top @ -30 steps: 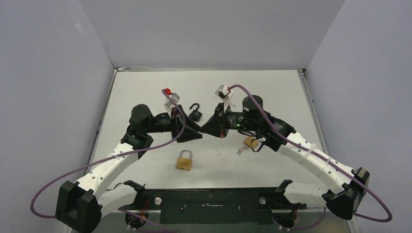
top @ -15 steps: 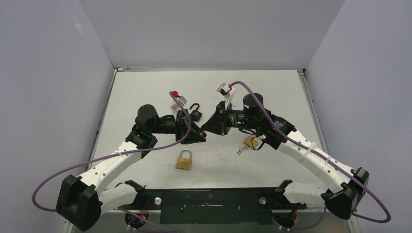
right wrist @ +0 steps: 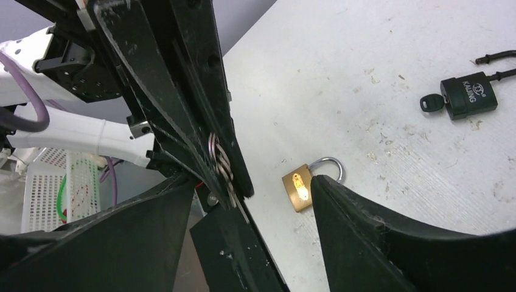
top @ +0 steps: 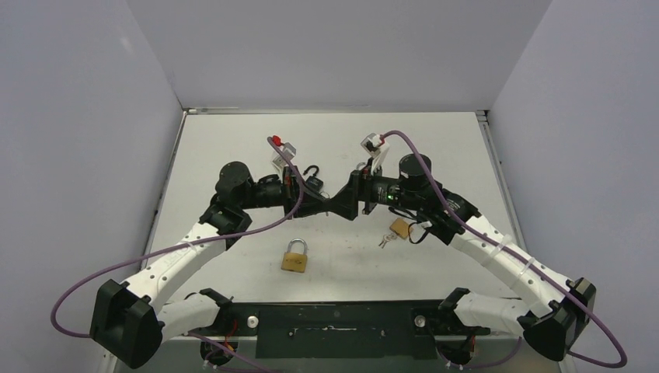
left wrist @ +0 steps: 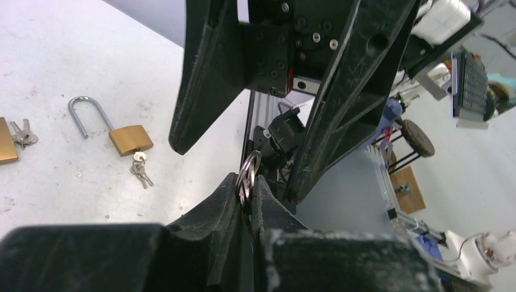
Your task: Unlock with the key
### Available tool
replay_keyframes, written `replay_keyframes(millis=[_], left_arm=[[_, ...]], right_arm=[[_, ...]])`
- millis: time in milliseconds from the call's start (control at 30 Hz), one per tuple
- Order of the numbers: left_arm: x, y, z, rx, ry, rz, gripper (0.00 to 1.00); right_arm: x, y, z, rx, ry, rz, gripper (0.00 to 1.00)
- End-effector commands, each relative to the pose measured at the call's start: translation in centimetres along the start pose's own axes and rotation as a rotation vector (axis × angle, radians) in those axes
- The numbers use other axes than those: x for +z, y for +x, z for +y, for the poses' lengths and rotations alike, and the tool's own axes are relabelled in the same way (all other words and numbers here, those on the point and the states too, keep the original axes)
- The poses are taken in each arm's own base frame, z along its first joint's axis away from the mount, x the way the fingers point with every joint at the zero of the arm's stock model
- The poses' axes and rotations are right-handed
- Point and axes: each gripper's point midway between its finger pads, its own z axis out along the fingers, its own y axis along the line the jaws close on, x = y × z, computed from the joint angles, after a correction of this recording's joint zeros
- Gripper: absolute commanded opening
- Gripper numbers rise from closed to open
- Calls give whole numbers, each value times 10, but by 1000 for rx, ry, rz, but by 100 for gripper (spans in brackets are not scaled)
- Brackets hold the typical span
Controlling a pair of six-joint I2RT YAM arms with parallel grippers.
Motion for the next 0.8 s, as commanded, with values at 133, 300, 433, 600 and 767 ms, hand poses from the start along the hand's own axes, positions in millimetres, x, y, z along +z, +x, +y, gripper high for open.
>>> replay_keyframes(millis=[133, 300, 433, 600, 767], left_arm=[[4, -57, -18, -142, -6, -214, 0], [2, -64, -33, -206, 80, -261, 0], [2, -62, -32, -202, 76, -248, 0], [1, -59, -32, -196, 76, -239, 0], [1, -59, -33, -190, 73, -235, 0]], right_arm=[[-21, -32, 29, 49, -145, -276, 69], [-22, -37, 31, 128, -179, -341, 41], [-24, -44, 34, 127, -194, -368, 26], [-28, -49, 38, 103, -197, -383, 29], [-27, -49, 39, 106, -206, -384, 19]])
